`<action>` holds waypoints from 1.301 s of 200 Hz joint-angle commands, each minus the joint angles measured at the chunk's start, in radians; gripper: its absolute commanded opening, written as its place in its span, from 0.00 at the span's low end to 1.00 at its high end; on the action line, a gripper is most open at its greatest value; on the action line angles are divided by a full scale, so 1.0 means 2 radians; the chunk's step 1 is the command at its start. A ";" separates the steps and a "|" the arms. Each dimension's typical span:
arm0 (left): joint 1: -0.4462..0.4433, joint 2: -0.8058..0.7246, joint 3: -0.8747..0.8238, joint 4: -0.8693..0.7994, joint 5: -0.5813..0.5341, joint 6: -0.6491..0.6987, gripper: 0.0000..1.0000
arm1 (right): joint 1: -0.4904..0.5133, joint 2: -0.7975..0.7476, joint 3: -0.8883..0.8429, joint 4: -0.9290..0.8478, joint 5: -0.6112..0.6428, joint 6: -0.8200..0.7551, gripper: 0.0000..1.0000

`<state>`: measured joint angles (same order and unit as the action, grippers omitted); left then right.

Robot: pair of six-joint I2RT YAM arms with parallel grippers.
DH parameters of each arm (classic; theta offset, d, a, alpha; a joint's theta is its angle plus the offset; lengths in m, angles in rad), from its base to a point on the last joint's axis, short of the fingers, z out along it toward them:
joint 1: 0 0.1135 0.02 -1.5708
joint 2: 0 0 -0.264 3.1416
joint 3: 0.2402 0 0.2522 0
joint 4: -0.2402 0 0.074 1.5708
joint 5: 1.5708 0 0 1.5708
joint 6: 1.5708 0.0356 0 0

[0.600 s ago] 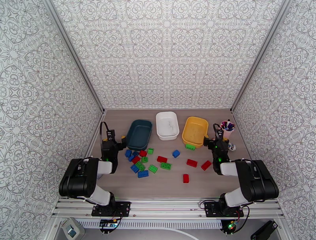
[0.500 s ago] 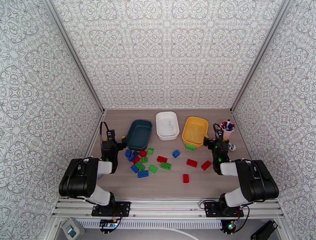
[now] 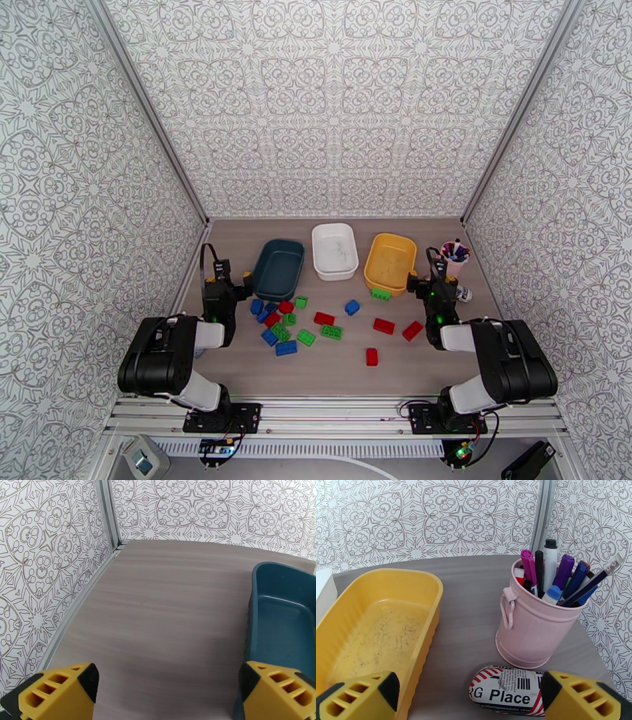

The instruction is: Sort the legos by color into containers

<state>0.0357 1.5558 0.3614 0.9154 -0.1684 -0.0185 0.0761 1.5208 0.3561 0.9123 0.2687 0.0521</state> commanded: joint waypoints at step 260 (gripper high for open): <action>-0.018 -0.389 0.150 -0.666 0.024 -0.338 0.99 | -0.005 -0.419 0.151 -0.727 -0.091 0.222 0.74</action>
<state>-0.0017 0.8627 0.6716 -0.1902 -0.3122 -0.5468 0.0704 0.6945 0.5858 -0.3027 0.2878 0.4435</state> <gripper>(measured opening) 0.994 0.820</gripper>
